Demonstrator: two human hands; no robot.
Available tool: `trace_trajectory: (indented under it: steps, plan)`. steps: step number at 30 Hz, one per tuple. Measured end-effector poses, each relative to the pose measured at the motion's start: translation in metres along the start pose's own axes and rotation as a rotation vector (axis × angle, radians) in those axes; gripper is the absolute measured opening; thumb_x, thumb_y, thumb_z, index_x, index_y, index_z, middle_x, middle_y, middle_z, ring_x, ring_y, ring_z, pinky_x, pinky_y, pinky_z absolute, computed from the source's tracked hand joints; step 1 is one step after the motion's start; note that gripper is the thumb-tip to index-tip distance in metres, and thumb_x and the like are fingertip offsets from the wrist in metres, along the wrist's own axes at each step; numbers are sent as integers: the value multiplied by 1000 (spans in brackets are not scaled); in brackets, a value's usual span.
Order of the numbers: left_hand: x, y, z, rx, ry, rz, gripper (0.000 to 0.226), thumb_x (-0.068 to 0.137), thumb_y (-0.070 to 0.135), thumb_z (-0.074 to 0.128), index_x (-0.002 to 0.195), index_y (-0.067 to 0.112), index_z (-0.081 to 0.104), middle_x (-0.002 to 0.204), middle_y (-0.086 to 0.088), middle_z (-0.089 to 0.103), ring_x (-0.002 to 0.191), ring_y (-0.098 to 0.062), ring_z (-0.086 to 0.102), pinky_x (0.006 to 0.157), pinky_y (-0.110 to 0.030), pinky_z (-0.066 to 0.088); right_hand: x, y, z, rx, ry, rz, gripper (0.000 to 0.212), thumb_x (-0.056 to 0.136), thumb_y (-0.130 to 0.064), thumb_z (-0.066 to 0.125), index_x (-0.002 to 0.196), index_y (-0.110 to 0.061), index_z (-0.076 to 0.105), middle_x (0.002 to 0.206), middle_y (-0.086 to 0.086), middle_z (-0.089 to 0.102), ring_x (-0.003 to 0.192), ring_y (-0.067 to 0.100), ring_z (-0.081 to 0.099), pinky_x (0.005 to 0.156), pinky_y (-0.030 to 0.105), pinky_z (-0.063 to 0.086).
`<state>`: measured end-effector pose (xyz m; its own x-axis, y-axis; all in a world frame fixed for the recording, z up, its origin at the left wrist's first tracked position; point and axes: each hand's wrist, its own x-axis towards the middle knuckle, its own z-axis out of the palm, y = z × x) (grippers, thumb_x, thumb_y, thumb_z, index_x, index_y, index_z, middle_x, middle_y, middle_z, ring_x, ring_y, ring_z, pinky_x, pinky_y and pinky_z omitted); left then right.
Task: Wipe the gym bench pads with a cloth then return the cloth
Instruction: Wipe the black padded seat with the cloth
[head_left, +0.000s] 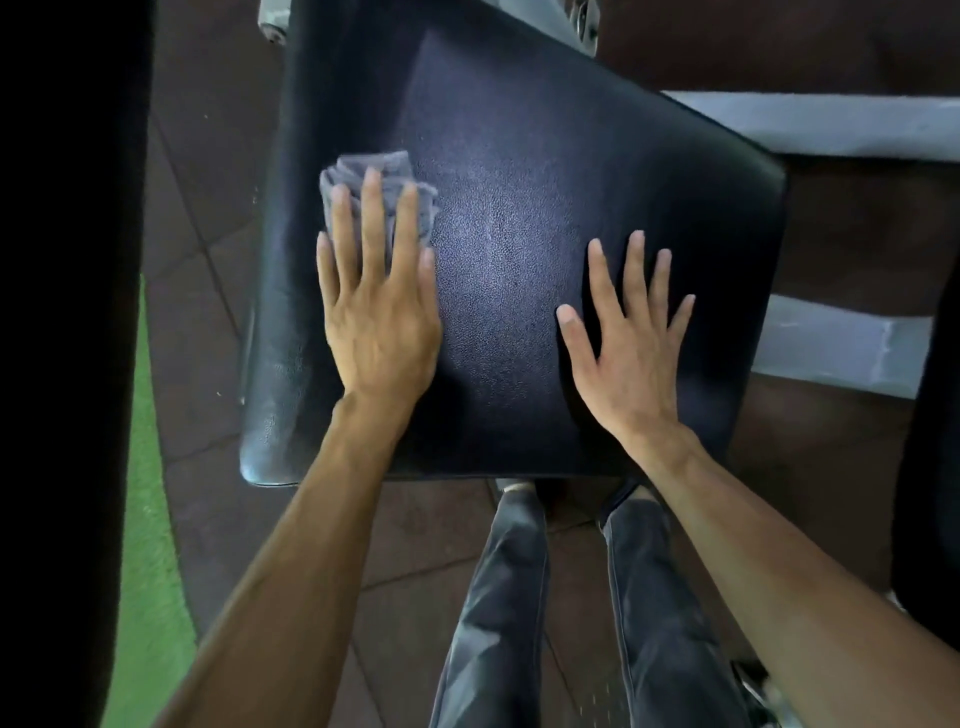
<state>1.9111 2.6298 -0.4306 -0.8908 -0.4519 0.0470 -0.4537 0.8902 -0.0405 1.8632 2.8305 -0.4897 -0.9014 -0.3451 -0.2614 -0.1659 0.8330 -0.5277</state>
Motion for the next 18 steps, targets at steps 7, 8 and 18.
trace_trajectory:
  steps: [7, 8, 18]
  plan:
    - [-96, 49, 18, -9, -138, 184, 54, 106, 31, 36, 158, 23, 24, 167, -6, 15, 154, -27, 8, 125, -43, 5, -10, 3, 3, -26, -3, -21, 61, 101, -54, 29, 155, -34, 12, 165, 3, 0, 152, 30, -4, 117, 64, 6]
    - [-83, 57, 22, -13, -145, 232, 54, 106, 30, 34, 159, 23, 22, 167, -5, 14, 155, -26, 7, 125, -43, 5, -10, 6, 3, -40, -2, -21, 61, 100, -55, 28, 155, -34, 12, 165, 2, -1, 152, 29, -5, 117, 64, 5]
    - [-34, -49, -17, -15, -48, 22, 48, 109, 34, 29, 157, 28, 26, 167, -3, 16, 155, -27, 11, 124, -47, 11, -15, 21, 7, -5, 57, 132, 62, 100, -56, 25, 155, -34, 8, 165, 4, -6, 152, 26, -7, 117, 64, 2]
